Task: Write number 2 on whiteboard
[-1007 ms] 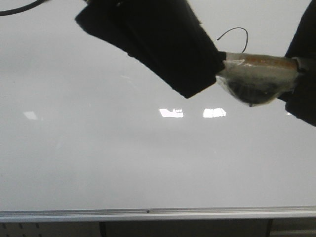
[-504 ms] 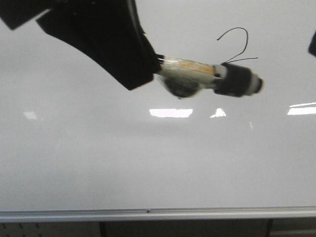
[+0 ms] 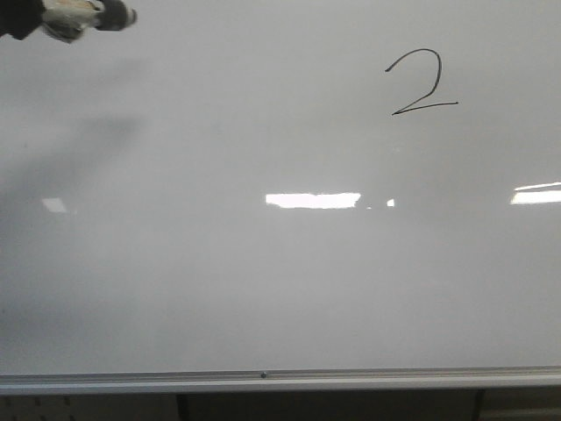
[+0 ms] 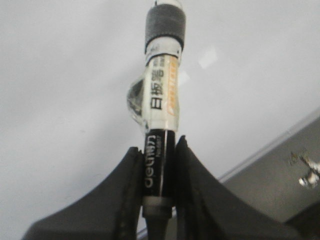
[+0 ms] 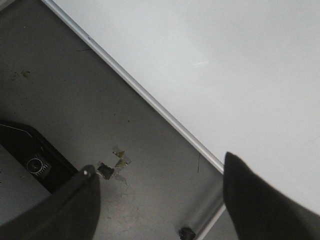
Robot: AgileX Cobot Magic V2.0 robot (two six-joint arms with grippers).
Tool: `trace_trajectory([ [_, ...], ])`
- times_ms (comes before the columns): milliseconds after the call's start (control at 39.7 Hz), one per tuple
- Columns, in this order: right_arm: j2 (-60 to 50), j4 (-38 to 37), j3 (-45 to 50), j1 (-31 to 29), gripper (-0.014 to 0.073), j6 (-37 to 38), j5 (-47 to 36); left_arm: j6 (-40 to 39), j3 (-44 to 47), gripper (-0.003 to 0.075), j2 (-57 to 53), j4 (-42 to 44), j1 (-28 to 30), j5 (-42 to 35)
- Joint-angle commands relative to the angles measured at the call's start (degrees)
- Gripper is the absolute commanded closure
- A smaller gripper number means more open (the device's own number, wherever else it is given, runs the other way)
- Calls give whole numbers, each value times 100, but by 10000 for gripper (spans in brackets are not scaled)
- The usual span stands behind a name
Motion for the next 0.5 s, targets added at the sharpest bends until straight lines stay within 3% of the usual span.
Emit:
trace_trajectory([
  [0,-43,42,-184,-39,56,12,-283,-99,114,650,-168,-495,666,-1264],
  [101,-43,42,-184,-39,56,12,-283,-99,553,650,-160,-1109,1172,-2443],
  [227,-43,42,-184,-39,56,12,-293,-99,1071,650,-110,-1185,1391,-3652],
  [478,-43,42,-184,-39,56,12,-434,-99,1178,650,522,-1414,1391,-4085],
])
